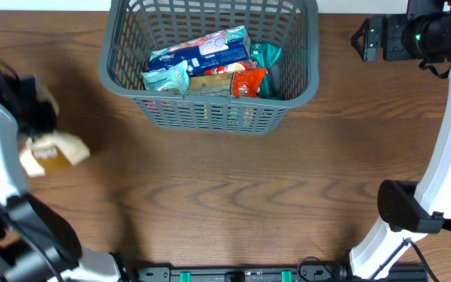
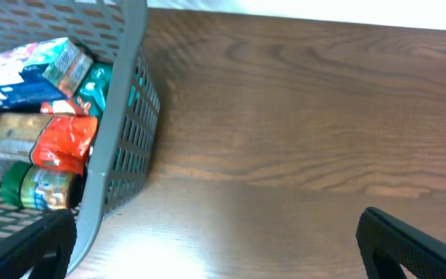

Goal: Pack container
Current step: 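Move the left gripper to the beige snack bag and grasp it, then carry the snack bag into the basket and release it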

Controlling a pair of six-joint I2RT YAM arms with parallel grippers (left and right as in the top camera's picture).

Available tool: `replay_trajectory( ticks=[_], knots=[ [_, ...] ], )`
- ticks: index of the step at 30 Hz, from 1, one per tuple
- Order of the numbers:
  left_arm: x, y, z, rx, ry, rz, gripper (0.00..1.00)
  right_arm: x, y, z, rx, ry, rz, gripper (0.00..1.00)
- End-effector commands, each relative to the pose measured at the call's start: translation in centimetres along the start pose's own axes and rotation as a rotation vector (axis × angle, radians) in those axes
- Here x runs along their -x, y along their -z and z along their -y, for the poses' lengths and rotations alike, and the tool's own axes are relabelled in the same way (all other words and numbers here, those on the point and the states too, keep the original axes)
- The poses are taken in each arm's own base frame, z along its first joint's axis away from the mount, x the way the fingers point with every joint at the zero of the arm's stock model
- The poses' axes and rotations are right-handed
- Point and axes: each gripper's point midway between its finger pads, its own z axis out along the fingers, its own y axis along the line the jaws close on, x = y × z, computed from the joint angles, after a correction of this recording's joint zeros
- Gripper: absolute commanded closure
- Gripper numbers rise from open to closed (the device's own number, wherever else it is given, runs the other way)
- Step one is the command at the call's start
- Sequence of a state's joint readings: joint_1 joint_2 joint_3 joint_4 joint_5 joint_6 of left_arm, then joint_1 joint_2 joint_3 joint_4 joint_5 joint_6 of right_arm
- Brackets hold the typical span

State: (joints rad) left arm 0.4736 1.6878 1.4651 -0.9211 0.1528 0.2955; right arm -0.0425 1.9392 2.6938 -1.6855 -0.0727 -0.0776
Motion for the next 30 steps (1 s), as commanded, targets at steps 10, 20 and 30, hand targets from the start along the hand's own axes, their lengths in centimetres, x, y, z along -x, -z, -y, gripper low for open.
replay_trajectory(
  ticks=[10,20,30],
  knots=[
    [9.0,19.7,16.5,-0.077,-0.474,0.479,0.94,0.7,-1.8,7.7,-0.243,-0.185,0.009,0.01],
    [8.8,20.3,27.1,-0.096,-0.945,0.594,0.94,0.2,-3.9,12.1,-0.238,-0.302,-0.011,0.01],
    [10.5,11.3,32.3,-0.122,-1.277,0.53,0.94,-0.2,-3.9,11.9,-0.217,-0.308,-0.024,0.01]
  ],
)
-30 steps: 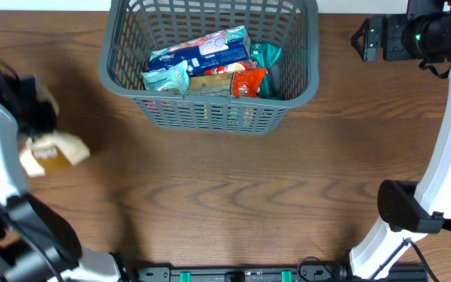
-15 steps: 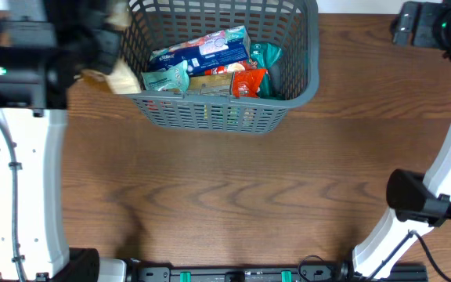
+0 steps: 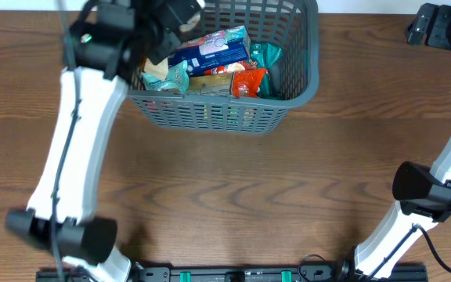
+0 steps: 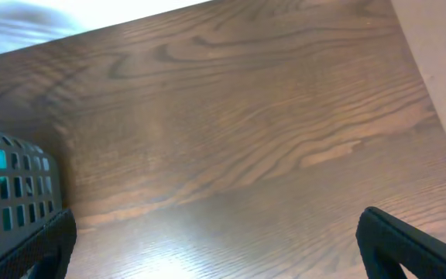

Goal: Pack container
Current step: 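Carry the snack bag into the basket and release it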

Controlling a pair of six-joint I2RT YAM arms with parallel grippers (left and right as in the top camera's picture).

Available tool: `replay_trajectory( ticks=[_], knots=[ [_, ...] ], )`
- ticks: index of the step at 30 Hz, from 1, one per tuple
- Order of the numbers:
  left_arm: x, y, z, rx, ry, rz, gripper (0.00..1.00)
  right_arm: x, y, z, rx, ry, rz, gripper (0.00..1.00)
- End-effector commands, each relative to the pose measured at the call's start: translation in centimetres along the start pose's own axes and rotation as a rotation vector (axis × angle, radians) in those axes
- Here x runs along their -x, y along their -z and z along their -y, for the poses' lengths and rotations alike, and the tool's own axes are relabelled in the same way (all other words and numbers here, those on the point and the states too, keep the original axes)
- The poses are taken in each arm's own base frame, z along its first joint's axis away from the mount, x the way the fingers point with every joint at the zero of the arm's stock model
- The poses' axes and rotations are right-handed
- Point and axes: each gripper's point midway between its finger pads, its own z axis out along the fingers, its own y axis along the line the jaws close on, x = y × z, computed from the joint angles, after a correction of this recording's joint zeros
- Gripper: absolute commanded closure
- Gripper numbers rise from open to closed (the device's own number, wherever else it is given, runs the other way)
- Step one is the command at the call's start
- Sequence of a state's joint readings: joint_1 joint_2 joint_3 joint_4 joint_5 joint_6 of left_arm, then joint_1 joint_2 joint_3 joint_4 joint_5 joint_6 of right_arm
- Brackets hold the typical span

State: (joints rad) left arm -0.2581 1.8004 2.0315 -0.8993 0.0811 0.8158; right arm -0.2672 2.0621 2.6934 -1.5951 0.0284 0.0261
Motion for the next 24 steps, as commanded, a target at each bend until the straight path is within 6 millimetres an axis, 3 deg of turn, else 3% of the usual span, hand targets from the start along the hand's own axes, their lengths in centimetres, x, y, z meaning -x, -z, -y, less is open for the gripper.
replay_trajectory(
  ticks=[1,6,7,8,10,13,15,18,21,24],
  knots=[
    [-0.1,-3.7,1.0,-0.063,-0.114,-0.005,0.94,0.0,0.3,-0.1,0.016,-0.022,0.003,0.01],
    [-2.5,-9.1,2.9,-0.143,-0.108,-0.084,0.93,-0.6,0.3,-0.1,0.016,-0.021,-0.022,0.01],
    [-2.9,-9.8,3.2,-0.154,-0.106,-0.096,0.89,-0.7,0.3,-0.1,0.016,-0.021,-0.026,0.01],
    [-3.8,-11.3,3.8,-0.179,-0.102,-0.123,0.78,-0.9,0.3,-0.1,0.016,-0.021,-0.031,0.01],
    [-4.7,-12.5,4.3,-0.199,-0.097,-0.145,0.6,-1.0,0.4,-0.1,0.015,-0.021,-0.035,0.01],
    [-5.8,-14.0,4.9,-0.224,-0.09,-0.173,0.51,-1.0,0.4,-0.1,0.015,-0.021,-0.038,0.01],
    [-6.2,-14.4,5.0,-0.229,-0.072,-0.184,0.3,-1.0,0.4,-0.1,0.016,-0.021,-0.038,0.01],
    [-6.3,-14.5,5.0,-0.229,-0.062,-0.187,0.23,-1.0,0.4,-0.2,0.019,-0.021,-0.037,0.01],
    [-6.1,-13.8,4.3,-0.212,-0.054,-0.179,0.06,-0.6,0.4,-0.7,0.048,0.01,-0.021,0.01],
    [-5.6,-12.0,1.8,-0.12,0.047,-0.171,0.0,0.7,0.4,-2.0,0.092,0.063,0.038,0.01]
  ],
)
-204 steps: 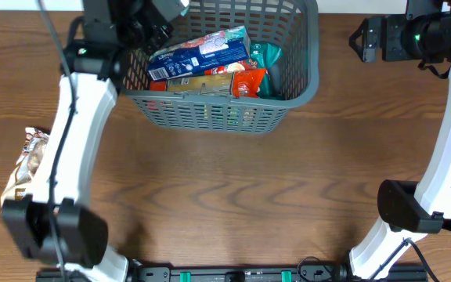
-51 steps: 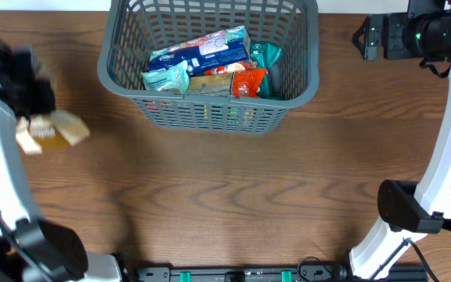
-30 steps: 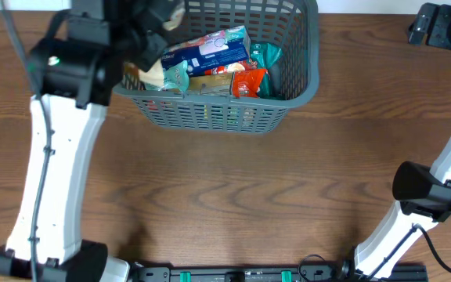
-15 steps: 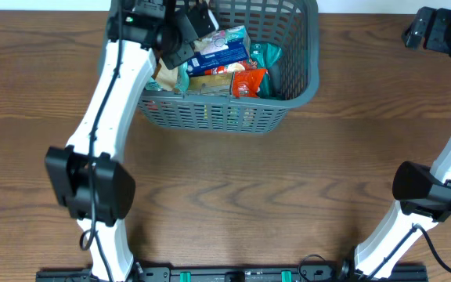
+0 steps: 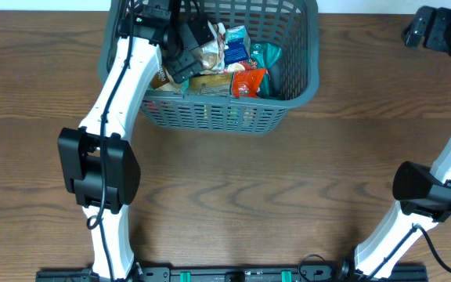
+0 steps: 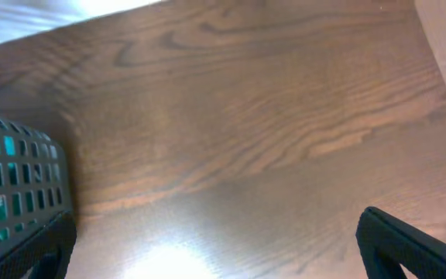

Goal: Pack container
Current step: 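Carry the snack bag into the basket and release it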

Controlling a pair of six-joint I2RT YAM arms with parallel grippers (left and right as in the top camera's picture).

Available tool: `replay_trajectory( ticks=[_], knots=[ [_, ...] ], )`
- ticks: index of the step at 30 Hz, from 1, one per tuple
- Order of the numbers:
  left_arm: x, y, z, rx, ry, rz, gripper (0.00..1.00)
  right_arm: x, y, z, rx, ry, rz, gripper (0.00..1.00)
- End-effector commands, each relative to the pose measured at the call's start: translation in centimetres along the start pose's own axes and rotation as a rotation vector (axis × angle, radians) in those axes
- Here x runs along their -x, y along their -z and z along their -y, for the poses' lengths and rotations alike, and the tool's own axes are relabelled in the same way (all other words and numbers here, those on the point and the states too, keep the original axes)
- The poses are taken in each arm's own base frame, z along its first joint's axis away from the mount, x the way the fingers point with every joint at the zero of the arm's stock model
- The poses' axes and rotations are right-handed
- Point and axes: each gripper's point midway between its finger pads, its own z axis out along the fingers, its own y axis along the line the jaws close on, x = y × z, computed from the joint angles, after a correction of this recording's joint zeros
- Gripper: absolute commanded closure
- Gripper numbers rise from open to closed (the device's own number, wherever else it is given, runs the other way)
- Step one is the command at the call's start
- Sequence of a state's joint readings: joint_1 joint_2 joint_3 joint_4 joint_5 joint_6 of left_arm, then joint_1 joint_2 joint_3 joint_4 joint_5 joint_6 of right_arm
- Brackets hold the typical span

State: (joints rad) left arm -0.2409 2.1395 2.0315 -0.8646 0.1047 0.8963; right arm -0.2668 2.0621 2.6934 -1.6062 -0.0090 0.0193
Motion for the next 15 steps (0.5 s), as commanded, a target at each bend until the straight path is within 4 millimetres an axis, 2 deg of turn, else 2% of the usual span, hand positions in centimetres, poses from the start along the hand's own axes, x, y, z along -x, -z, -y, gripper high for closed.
replay_trajectory(
  ticks=[1,3,5,8,12,15],
  knots=[
    [0.5,4.5,-3.4,0.129,0.146,0.055,0.01,1.8,0.4,-1.8,0.059,0.066,0.079,0.01],
    [0.8,7.1,-4.8,0.184,0.198,0.097,0.01,3.3,0.7,-3.0,0.081,0.101,0.144,0.01],
    [0.8,10.1,-5.7,0.231,0.223,0.135,0.01,5.0,1.1,-5.1,0.127,0.179,0.224,0.01],
    [0.2,14.7,-7.2,0.32,0.307,0.171,0.01,6.7,1.9,-7.9,0.165,0.284,0.318,0.01],
    [-0.8,20.2,-7.5,0.393,0.388,0.213,0.01,7.2,2.4,-10.2,0.188,0.349,0.36,0.01],
    [-1.3,23.1,-6.9,0.416,0.39,0.233,0.01,6.8,2.2,-10.1,0.187,0.309,0.335,0.01]
  ],
)
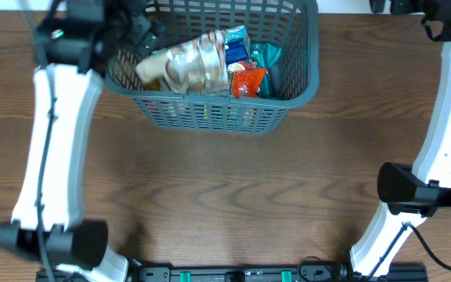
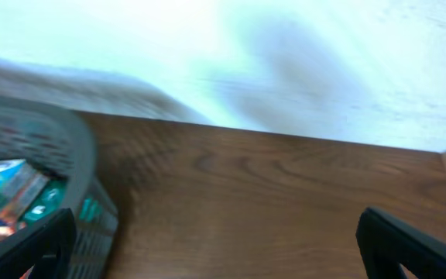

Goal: Pack container
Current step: 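Carry the snack bag into the basket and release it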

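Note:
The grey plastic basket (image 1: 210,113) stands at the table's far middle, and its rim (image 2: 60,143) shows at the left of the right wrist view. A tan bag (image 1: 182,66) lies on top of the packets in its left half, blurred. My left gripper (image 1: 139,31) hovers at the basket's far left corner, apart from the bag and seemingly open. My right gripper (image 2: 215,226) is open and empty, high over the table's far right edge; only its dark fingertips (image 2: 397,244) show.
Under and beside the bag lie a blue packet (image 1: 237,43), a red-orange one (image 1: 249,78) and a teal one (image 1: 268,55). Brown wooden table (image 1: 225,196) spreads in front. A white wall (image 2: 285,54) rises behind the table.
My left gripper was down in the basket with the tan bag; it now sits at the basket's far left corner and the bag lies on the packets. The right wrist has turned toward the wall.
My left gripper first held the tan bag at the table's far left. It was then over the basket's left side, then low inside the basket with the bag. Now the bag rests there, free of the gripper. The right gripper stayed open at the far right.

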Controlling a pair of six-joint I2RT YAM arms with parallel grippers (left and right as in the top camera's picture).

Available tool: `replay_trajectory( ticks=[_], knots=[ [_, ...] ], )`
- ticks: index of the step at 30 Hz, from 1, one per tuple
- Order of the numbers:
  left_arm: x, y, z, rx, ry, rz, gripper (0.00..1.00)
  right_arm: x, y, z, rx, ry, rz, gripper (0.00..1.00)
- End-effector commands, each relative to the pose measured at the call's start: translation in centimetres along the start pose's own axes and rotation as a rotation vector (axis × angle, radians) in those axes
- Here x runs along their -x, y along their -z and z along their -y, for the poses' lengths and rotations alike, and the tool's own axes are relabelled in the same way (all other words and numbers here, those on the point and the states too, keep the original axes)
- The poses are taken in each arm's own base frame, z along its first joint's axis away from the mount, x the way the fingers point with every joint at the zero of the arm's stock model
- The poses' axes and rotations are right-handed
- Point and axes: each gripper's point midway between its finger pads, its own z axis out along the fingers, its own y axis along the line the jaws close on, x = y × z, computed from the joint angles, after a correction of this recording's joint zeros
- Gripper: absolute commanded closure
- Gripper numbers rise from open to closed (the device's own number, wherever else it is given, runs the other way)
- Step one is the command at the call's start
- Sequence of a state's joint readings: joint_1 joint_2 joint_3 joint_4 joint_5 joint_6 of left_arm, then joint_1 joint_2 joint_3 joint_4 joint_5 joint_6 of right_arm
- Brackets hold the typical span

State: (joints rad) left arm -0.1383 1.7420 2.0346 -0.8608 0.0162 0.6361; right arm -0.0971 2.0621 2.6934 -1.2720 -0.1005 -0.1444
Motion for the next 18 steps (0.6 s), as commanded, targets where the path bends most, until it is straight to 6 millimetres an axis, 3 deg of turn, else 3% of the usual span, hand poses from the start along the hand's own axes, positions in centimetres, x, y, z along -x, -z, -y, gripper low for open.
replay_trajectory(
  ticks=[1,9,13,18],
  knots=[
    [0.1,3.4,-0.8,0.036,0.058,0.012,0.02,-0.6,0.4,0.1,-0.004,-0.012,-0.026,0.01],
    [-3.3,7.9,0.8,-0.005,0.171,-0.091,0.01,-6.4,1.6,3.3,-0.212,-0.151,-0.259,0.01],
    [-3.5,9.7,0.4,0.02,0.205,-0.069,0.01,-8.4,2.2,3.4,-0.215,-0.168,-0.341,0.01],
    [-5.1,10.8,0.6,0.046,0.254,-0.092,0.01,-10.3,3.3,3.0,-0.208,-0.19,-0.424,0.01]
  ],
)
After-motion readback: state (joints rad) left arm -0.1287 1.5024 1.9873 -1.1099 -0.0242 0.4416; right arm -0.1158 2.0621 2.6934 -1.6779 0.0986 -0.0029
